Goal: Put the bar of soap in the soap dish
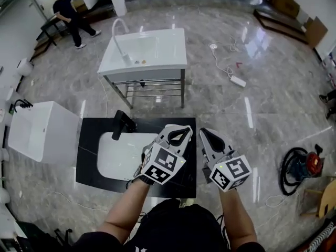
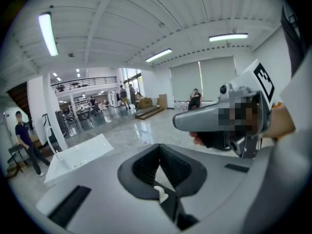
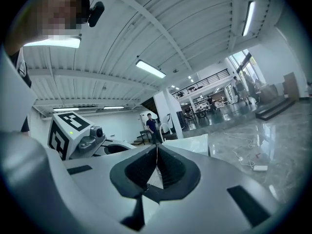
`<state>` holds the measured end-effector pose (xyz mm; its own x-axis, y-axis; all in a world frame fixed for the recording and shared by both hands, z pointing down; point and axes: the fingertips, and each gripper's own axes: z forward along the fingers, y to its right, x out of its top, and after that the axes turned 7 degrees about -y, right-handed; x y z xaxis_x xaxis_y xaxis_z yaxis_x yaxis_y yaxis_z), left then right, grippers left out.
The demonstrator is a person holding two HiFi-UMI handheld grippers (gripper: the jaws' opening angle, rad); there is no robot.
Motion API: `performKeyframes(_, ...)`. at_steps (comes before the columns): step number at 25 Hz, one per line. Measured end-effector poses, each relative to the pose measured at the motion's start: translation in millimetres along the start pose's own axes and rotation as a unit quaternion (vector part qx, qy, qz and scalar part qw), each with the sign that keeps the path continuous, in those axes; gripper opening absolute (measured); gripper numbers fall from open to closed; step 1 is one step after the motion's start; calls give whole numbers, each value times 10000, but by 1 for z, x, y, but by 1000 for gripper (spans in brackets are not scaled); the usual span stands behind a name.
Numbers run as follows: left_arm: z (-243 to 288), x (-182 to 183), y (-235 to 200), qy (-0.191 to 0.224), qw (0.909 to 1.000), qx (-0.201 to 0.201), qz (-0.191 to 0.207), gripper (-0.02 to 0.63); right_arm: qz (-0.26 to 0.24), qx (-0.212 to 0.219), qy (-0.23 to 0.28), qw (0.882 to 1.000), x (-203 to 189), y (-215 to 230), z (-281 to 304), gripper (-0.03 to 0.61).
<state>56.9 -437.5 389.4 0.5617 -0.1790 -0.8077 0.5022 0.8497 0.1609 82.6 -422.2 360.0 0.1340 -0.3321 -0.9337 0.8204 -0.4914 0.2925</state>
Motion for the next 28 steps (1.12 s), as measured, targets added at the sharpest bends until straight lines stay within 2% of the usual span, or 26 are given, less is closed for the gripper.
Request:
performKeyframes(4,-10,11,-6,431,9970,220,-606,8,-116,-56,-65,9999,8,-1,3,8)
performKeyframes(7,-18,13,-4,558,9947,330,-799,8,-148,-52,-129,9998,7,-5,3,8)
performKeyframes(17,-35,34,-3,882,9914,505,-825,8,-355,34,-25,9994,26,-12,-3,6)
performKeyframes(28,-34,34,-4,926,9912,527,-791,8,-398,65,13,9992,26,-14,-1,6)
